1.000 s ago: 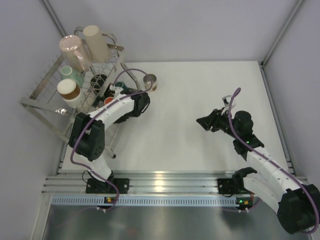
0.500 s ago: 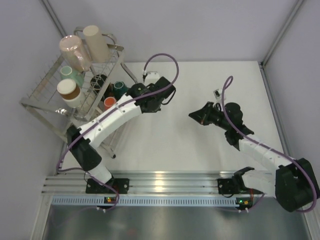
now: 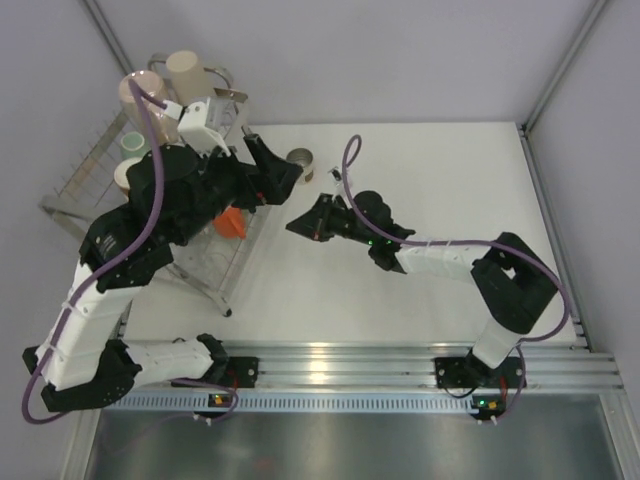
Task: Load the cups into the dish rack
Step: Place the cup upside down on the dish rack
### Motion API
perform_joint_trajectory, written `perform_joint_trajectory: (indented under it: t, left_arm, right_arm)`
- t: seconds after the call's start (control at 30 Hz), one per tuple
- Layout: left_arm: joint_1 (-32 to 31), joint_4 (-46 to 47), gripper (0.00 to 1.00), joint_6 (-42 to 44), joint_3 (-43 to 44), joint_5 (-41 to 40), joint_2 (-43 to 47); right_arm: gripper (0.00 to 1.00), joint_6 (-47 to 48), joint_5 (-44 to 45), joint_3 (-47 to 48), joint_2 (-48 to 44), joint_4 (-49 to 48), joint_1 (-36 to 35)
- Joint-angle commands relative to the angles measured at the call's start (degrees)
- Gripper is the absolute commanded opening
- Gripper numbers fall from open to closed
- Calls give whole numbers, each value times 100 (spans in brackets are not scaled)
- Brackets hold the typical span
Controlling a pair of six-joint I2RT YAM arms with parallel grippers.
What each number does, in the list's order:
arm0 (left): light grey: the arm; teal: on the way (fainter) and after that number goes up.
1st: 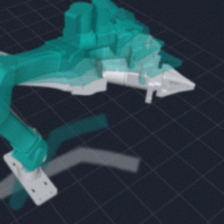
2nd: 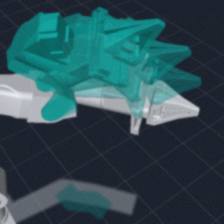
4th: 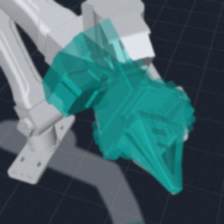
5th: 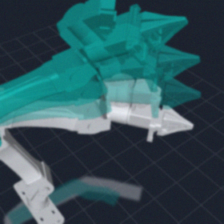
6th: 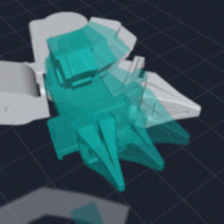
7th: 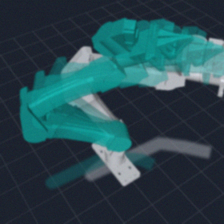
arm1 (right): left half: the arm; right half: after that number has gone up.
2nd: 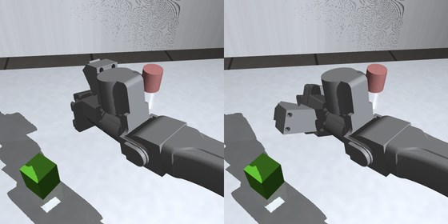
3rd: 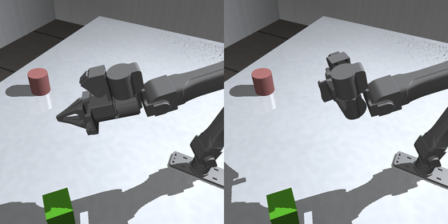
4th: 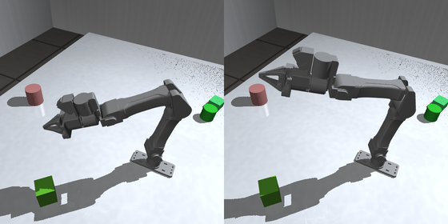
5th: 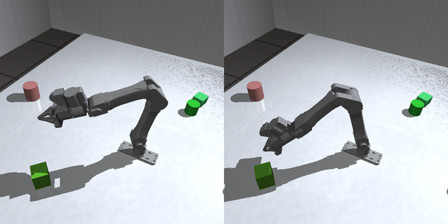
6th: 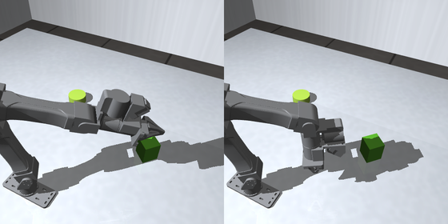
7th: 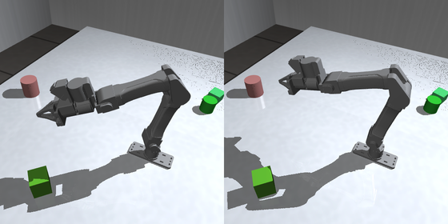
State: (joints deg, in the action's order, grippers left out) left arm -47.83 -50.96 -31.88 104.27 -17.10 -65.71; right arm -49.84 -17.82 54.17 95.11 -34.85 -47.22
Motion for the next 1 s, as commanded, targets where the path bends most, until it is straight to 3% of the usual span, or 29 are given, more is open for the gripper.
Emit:
perform_joint_trajectory:
  t: [0.0, 0.27, 0.47, 0.97]
  left_arm:
    - [11, 394, 98, 323, 120, 128, 40]
    - [11, 683, 98, 270, 358, 67, 611]
    - [2, 1210, 98, 235, -310, -399, 1490]
    - [11, 1211, 98, 340, -355, -795, 1860]
  right_arm:
    - [0, -341, 288, 681, 516, -707, -322]
    - [0, -702, 315, 1613, 1843, -910, -814]
    - [0, -693, 236, 2132, 2520, -1023, -1122]
    - [0, -535, -107, 3547, 3681, -672, -1729]
